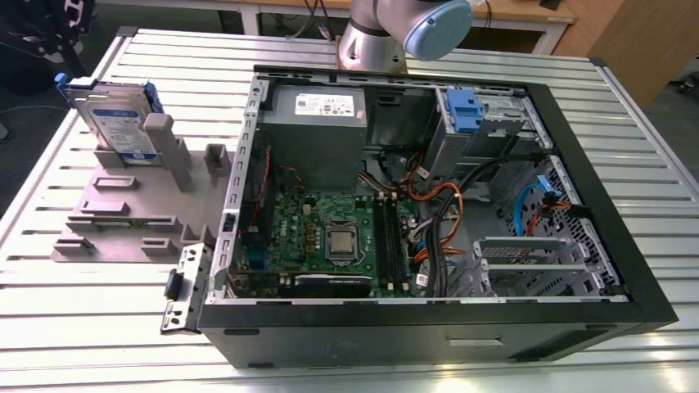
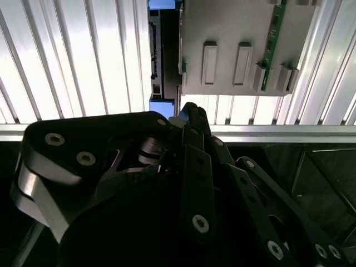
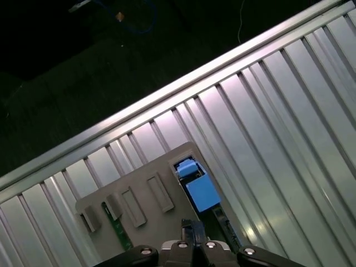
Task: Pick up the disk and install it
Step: 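Pick up the disk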
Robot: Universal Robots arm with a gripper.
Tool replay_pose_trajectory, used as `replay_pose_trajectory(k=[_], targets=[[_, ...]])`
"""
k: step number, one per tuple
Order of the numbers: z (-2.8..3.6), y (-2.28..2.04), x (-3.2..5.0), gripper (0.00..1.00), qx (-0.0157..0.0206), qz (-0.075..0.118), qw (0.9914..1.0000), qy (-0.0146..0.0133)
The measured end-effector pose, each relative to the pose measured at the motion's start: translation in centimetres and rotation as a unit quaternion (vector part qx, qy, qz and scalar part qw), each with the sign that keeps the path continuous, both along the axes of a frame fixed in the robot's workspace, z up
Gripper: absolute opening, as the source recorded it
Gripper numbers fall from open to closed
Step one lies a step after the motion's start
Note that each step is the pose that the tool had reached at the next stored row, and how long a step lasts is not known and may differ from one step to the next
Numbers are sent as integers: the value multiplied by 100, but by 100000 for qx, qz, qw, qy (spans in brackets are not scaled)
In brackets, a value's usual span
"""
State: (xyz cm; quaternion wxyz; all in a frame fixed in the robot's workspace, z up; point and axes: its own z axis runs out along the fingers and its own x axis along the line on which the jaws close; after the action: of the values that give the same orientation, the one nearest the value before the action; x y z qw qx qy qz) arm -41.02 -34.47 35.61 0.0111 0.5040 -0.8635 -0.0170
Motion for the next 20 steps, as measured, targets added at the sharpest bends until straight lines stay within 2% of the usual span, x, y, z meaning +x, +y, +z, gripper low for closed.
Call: replay_pose_trajectory(k=[4, 9, 20], targets=[[-21, 0, 0, 11, 379, 2921, 99957, 1], [-41, 0, 0, 11, 849, 6101, 99810, 5], [-43, 0, -1, 11, 881, 6418, 99790, -4]])
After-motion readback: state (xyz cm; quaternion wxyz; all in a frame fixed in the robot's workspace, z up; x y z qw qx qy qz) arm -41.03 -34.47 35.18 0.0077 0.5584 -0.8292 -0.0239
